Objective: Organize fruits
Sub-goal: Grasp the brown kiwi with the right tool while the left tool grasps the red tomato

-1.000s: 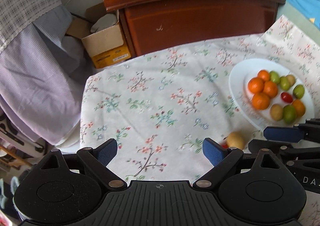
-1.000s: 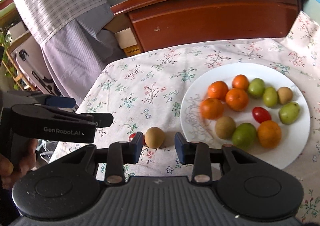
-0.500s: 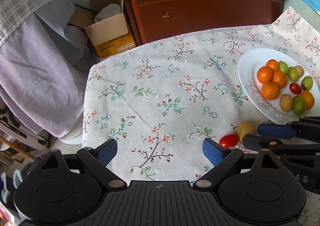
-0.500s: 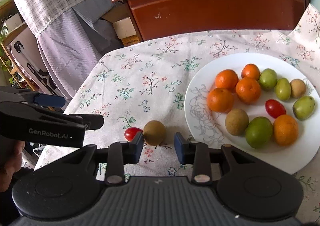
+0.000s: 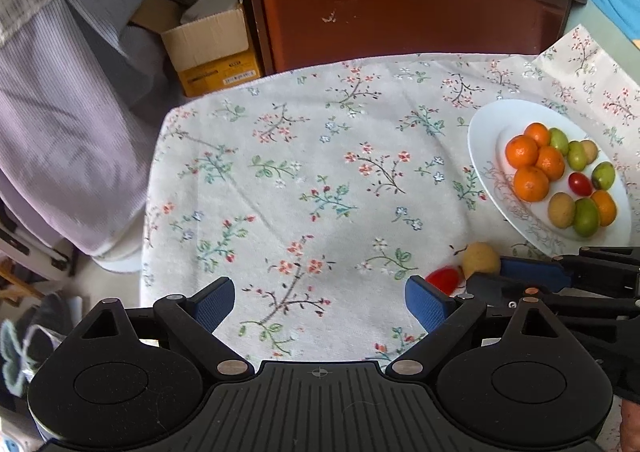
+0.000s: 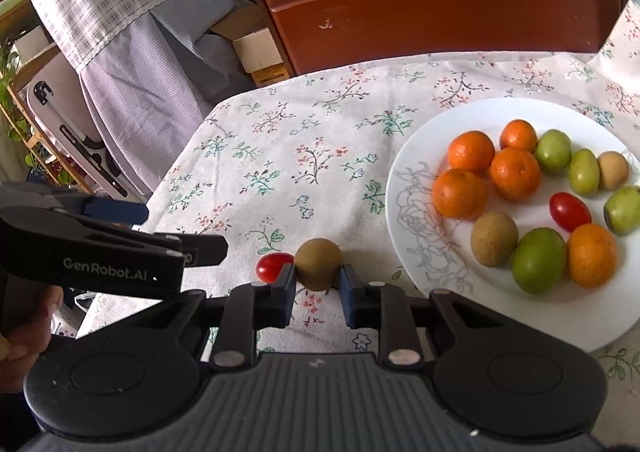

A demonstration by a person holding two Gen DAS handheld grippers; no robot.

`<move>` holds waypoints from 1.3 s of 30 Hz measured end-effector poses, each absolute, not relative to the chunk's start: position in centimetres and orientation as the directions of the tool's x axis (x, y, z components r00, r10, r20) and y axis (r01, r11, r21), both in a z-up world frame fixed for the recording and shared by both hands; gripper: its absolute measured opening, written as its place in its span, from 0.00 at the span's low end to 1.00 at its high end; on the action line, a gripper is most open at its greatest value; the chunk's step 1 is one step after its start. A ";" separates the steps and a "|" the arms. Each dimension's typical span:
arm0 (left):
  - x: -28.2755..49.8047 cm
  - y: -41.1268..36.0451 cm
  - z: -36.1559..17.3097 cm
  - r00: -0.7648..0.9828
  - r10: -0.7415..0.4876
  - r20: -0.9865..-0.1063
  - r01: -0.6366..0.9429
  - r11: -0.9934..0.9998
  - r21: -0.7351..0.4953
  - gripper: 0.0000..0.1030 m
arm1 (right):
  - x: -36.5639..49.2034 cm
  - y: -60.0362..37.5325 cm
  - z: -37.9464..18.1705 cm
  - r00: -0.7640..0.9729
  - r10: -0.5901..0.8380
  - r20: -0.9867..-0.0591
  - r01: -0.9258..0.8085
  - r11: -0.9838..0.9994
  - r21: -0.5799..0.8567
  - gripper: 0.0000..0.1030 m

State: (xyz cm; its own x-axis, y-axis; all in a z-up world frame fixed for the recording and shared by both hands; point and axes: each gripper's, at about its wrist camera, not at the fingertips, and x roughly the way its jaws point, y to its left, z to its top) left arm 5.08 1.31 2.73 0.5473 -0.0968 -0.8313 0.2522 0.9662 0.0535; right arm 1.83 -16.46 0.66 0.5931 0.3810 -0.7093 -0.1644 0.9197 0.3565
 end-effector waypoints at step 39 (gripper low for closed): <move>3.8 -2.1 0.6 0.551 -0.301 -0.778 0.369 0.924 -0.095 0.29 | -1.1 -20.2 1.1 0.546 0.355 -0.759 -0.029 0.913 0.407 0.23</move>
